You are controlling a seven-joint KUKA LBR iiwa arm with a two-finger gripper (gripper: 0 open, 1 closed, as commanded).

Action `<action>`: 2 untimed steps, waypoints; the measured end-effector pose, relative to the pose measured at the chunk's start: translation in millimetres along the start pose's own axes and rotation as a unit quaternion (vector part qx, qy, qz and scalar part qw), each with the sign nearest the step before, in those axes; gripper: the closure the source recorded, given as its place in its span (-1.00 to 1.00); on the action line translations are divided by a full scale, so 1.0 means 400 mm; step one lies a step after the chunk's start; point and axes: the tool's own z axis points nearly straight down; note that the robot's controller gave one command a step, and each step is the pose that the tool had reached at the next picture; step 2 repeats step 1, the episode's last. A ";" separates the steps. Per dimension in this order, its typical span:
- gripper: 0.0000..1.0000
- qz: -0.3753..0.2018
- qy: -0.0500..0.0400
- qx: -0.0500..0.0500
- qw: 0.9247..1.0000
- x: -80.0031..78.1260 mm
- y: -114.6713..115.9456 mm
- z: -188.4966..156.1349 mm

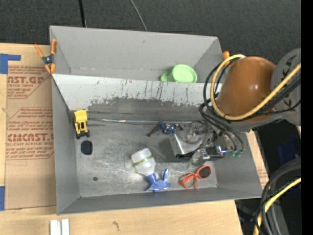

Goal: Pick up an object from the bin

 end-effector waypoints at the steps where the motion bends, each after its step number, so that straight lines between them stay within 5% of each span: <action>1: 1.00 -0.001 -0.003 0.000 1.000 -0.005 -0.003 -0.027; 2: 1.00 -0.001 -0.003 0.000 1.000 -0.005 -0.003 -0.027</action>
Offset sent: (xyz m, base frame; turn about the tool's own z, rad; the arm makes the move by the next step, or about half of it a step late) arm 0.0299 -0.0099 -0.0026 -0.0709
